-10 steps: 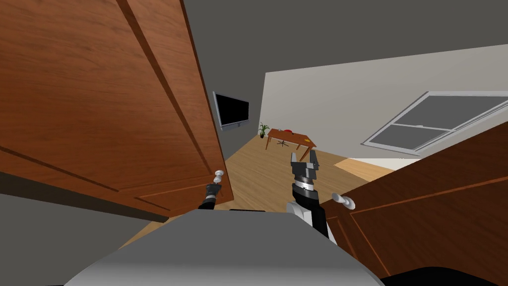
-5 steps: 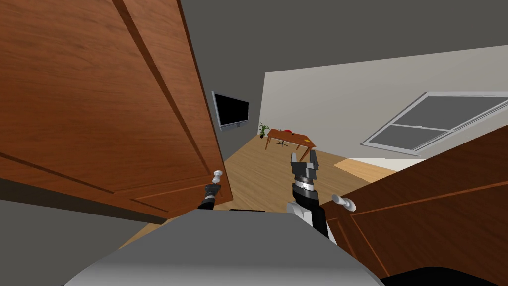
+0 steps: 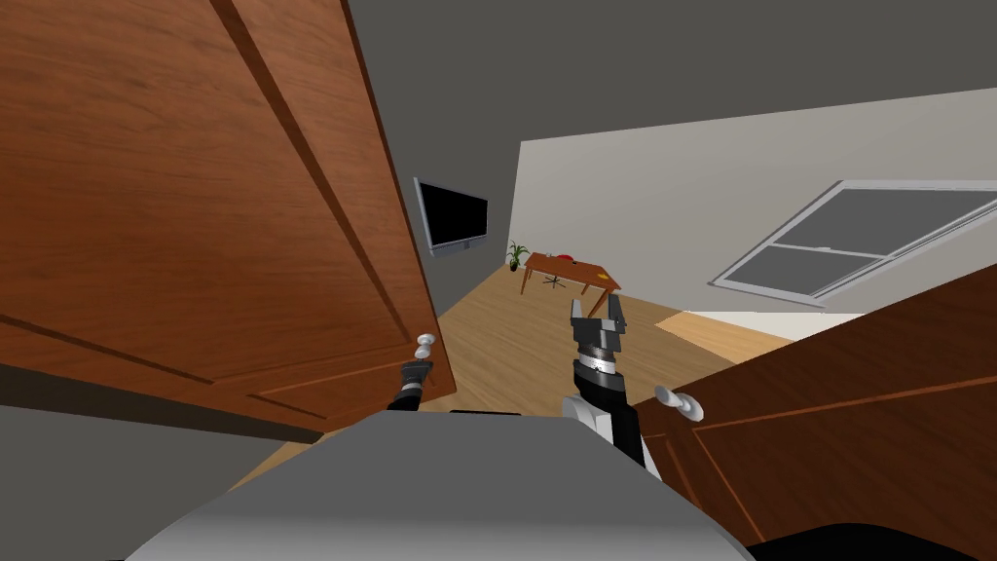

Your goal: Push the door open

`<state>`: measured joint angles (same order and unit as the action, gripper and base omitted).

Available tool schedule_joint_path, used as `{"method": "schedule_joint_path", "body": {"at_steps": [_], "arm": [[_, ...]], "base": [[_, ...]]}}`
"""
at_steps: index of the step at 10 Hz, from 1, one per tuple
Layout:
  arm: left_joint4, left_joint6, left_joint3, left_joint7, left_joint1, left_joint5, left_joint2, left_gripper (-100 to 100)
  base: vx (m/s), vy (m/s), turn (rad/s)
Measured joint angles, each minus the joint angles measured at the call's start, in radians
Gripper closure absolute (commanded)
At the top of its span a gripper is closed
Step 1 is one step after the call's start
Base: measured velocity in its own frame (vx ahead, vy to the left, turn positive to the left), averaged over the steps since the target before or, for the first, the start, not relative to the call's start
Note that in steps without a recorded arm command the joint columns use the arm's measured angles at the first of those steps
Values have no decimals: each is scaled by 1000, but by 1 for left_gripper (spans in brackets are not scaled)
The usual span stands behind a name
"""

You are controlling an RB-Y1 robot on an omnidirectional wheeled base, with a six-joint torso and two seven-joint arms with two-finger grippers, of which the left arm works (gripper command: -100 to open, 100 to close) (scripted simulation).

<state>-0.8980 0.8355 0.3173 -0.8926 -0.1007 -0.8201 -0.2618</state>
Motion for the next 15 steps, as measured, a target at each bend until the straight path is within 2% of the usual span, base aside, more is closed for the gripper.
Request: {"method": "schedule_joint_path", "body": {"at_steps": [1,2,3,4,6,11,12,14,15], "arm": [[12,3,2,-28,8,-7,0,100],[-15,-7,-2,-37,-7,-15,-2,100],[8,3,2,-51,5,-12,1,-100],[3,10,8,-67,-2,-26,-3,-100],[-41,23,34,-101,-20,-54,-6,-100],[-111,68,96,-195,-49,-125,-9,-100],[-113,70,97,-198,-50,-127,-8,-100],[-84,69,49,-194,-24,-105,17,-100],[-55,72,26,-193,-2,-93,34,-100]], "base": [[24,-15,-3],[13,-1,11],[-84,-2,12],[-181,-27,-14],[-205,-59,-21],[-142,-33,-7],[-2,54,-148],[14,88,-176],[28,99,-143]]}}
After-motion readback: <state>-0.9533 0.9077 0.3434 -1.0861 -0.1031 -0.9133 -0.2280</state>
